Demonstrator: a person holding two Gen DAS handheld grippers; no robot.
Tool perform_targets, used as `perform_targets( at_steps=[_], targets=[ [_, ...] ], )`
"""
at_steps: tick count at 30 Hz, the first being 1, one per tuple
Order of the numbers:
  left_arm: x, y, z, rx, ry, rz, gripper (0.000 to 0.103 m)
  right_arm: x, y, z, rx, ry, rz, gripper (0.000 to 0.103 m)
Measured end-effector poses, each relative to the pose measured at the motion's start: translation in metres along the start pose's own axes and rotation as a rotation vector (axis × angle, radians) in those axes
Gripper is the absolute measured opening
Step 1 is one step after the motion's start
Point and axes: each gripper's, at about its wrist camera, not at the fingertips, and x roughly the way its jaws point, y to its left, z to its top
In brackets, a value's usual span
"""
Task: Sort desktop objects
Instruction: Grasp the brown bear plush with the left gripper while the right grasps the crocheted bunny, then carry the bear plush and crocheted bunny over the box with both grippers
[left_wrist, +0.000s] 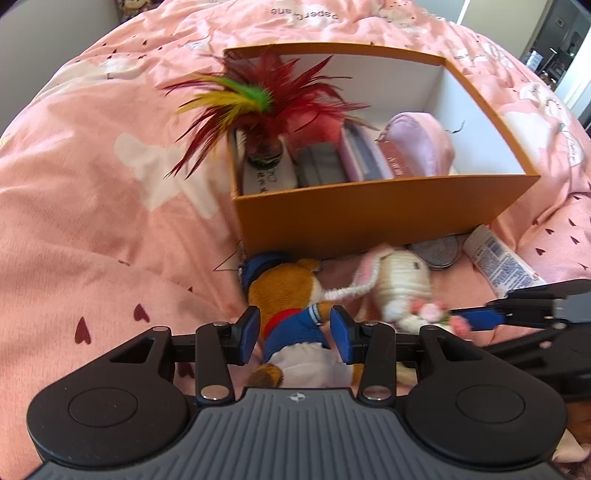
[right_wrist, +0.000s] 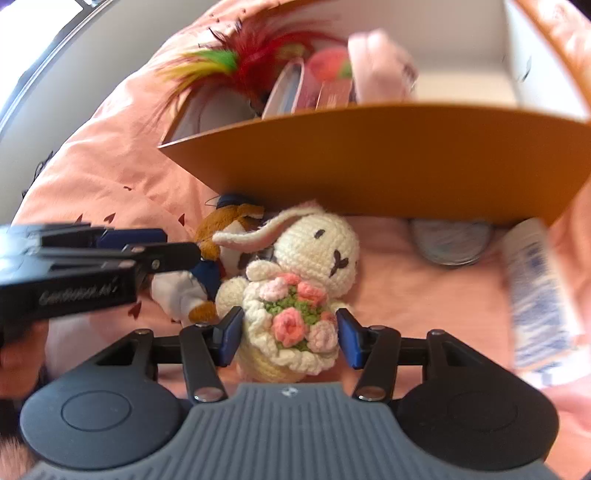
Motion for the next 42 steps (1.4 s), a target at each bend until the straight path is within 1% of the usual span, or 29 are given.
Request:
perform_targets(
  at_steps=[2,5,9,11,13,16,17,19,22,27,32,36,42],
  targets=[
    [0.001,-0.003,0.001,0.009,0.002,-0.009,0.051,-0.010,-0.003,-0.003,-0.007,-0.011,-0.026,0.056],
    [0.008,-0.006,0.003,0.018,0.027,-0.006,0.051,-0.019,-0.007,-0.005,-0.020,-0.023,-0.077,0.056],
    [0.024,-0.007,0.005,0.021,0.069,0.025,0.053,-0.014,-0.011,-0.006,-0.045,-0.008,-0.150,0.057],
    [0.032,-0.007,0.005,0.021,0.094,0.030,0.053,-0.009,-0.017,-0.007,-0.026,0.015,-0.141,0.058],
    [0.039,-0.009,0.005,0.047,0.106,0.072,0.053,-0.004,-0.024,-0.008,-0.008,0.029,-0.127,0.060],
    [0.048,-0.014,0.002,0.077,0.129,0.099,0.053,-0.001,-0.031,-0.007,0.018,0.037,-0.102,0.061],
    [0.049,-0.016,0.001,0.091,0.128,0.109,0.053,0.000,-0.033,-0.007,0.024,0.036,-0.094,0.062],
    [0.049,-0.018,-0.002,0.107,0.123,0.121,0.049,0.002,-0.038,-0.006,0.048,0.045,-0.075,0.062],
    [0.046,-0.018,-0.005,0.110,0.112,0.118,0.045,0.005,-0.040,-0.007,0.072,0.058,-0.051,0.062],
    [0.035,-0.010,-0.009,0.073,0.084,0.074,0.041,0.002,-0.035,-0.009,0.042,0.043,-0.061,0.058],
    [0.014,-0.005,-0.004,0.018,0.051,0.014,0.040,-0.008,-0.032,-0.011,0.033,0.004,-0.050,0.057],
    [-0.009,-0.006,-0.002,-0.013,0.013,-0.063,0.040,-0.025,-0.029,-0.012,0.013,-0.039,-0.043,0.057],
    [-0.047,-0.016,0.007,-0.014,-0.072,-0.178,0.040,-0.060,-0.032,-0.012,-0.018,-0.106,-0.010,0.056]
  ],
)
